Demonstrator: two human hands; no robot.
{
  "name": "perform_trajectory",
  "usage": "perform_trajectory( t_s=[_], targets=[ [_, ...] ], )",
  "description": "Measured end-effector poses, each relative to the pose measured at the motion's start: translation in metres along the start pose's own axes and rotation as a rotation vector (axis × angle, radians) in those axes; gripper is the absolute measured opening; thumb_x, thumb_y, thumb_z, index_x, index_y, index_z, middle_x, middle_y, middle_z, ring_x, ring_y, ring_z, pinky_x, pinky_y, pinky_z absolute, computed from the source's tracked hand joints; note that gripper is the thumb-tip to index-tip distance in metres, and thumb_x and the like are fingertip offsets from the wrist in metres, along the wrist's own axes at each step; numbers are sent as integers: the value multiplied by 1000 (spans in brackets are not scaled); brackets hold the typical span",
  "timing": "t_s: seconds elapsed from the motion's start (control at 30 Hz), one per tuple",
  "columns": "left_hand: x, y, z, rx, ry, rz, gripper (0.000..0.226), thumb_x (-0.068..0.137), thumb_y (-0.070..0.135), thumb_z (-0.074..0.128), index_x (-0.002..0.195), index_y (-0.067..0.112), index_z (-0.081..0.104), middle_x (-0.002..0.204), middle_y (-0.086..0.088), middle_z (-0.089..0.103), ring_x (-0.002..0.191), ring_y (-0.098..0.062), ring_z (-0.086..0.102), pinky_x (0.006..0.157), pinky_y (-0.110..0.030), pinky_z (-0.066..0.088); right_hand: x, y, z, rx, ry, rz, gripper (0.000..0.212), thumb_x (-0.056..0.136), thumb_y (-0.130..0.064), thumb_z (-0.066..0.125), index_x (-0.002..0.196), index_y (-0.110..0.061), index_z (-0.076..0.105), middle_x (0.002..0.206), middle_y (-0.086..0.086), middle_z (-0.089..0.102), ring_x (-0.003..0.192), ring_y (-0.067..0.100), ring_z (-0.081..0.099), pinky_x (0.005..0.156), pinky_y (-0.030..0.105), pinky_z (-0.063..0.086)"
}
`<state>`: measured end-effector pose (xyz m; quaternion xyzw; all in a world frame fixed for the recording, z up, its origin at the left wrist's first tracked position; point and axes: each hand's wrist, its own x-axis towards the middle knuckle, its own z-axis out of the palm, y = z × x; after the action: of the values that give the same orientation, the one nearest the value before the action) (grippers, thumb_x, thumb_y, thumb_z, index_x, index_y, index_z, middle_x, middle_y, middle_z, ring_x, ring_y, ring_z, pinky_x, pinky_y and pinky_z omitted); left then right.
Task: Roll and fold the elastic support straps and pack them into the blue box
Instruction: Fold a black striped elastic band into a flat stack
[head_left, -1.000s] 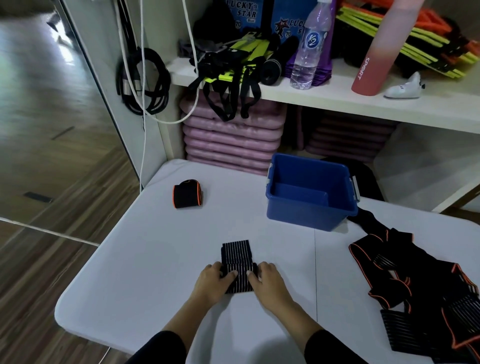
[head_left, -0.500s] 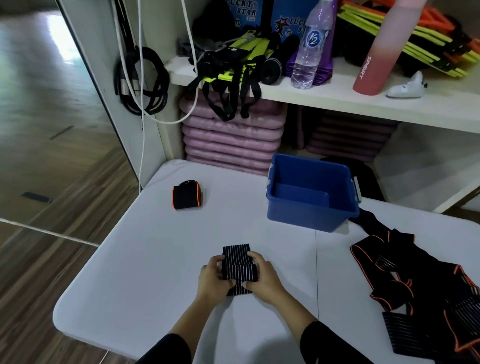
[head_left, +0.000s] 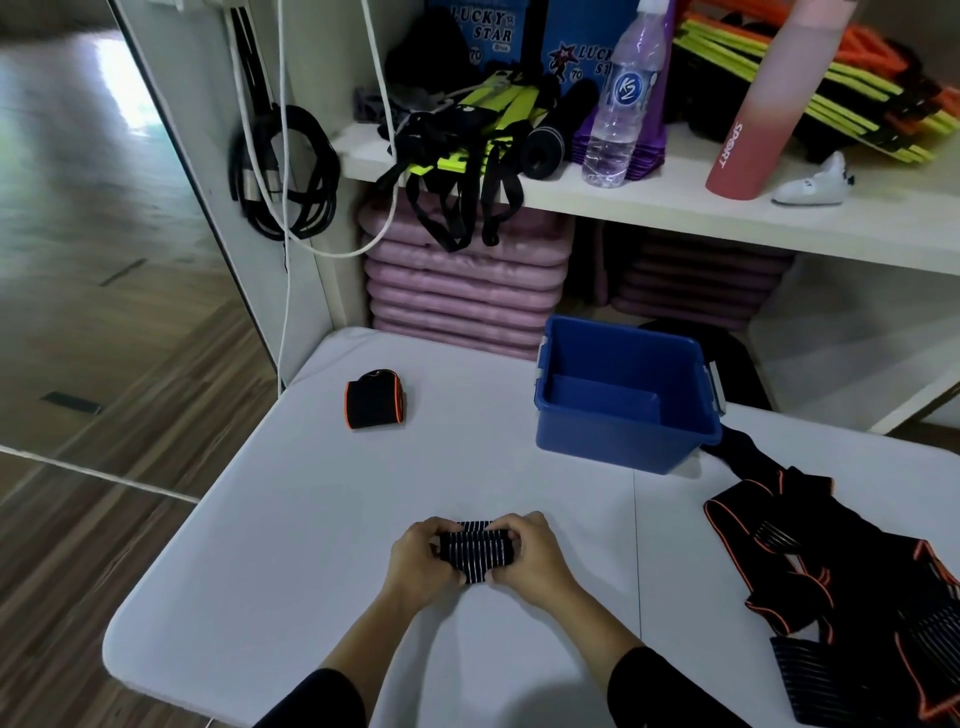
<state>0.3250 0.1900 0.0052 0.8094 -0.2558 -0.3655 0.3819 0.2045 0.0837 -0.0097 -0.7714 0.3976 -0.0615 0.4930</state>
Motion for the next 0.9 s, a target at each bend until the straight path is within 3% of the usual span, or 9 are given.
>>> perform_trajectory(
  t_s=[0.2,0.27,0.37,0.47,0.57,0.67,0.7,0.8,0.9],
  targets=[
    [16,4,-9,-124,6,-73,39,54,-2,75,83,22,64,88,2,64,82,-17,61,75,-30,54,15,-4,-10,35,-39,29,45,63,-5,77,82,-37,53,110,0,54,98,11,54,67,9,41],
    [24,6,-14,-157,0,-80,34,61,0,75,87,21,66,85,2,63,80,-16,60,72,-26,51,24,-5,-14,83,-62,46,39,66,-9,78,88,-32,55,106,-2,60,96,9,55,70,10,41],
    [40,11,-22,-184,-4,-46,29,66,5,74,89,21,67,91,0,66,88,-19,62,79,-31,52,40,-12,-18,159,-92,63,38,73,-8,75,102,-21,55,107,-3,60,95,3,55,68,10,43],
    [58,18,-32,-282,-19,-56,27,74,3,69,97,16,63,99,-6,68,95,-20,64,82,-31,52,60,-22,-19,260,-102,73,41,79,-8,71,109,-24,50,111,-1,57,101,10,57,74,15,47],
    [79,24,-36,-344,-20,-63,30,81,6,66,108,16,58,101,-7,69,94,-19,66,78,-28,52,84,-34,-19,322,-55,79,47,84,-10,67,121,-25,43,113,-4,55,97,7,57,73,14,49],
    [105,30,-38,-316,46,-46,39,83,15,67,118,22,52,99,-7,70,89,-20,69,84,-40,55,111,-40,-14,307,9,55,54,85,-15,66,127,-36,40,119,-4,57,101,8,59,84,25,53],
    [115,33,-37,-291,76,-32,39,83,16,65,119,23,51,98,-5,70,87,-19,69,82,-38,56,121,-42,-12,292,27,35,56,85,-16,66,127,-43,40,120,-5,58,103,9,60,88,30,54],
    [139,42,-36,-197,158,42,41,86,15,61,123,25,47,95,1,69,81,-10,66,63,-9,48,150,-47,-10,255,82,-6,58,82,-16,66,115,-58,43,121,-7,59,106,10,60,92,37,54],
    [164,48,-35,-152,211,86,46,88,13,59,131,20,44,97,2,65,85,-13,62,65,-11,42,180,-49,-9,214,103,-3,49,85,-19,64,119,-47,44,122,-5,58,107,13,60,94,36,52]
  ],
)
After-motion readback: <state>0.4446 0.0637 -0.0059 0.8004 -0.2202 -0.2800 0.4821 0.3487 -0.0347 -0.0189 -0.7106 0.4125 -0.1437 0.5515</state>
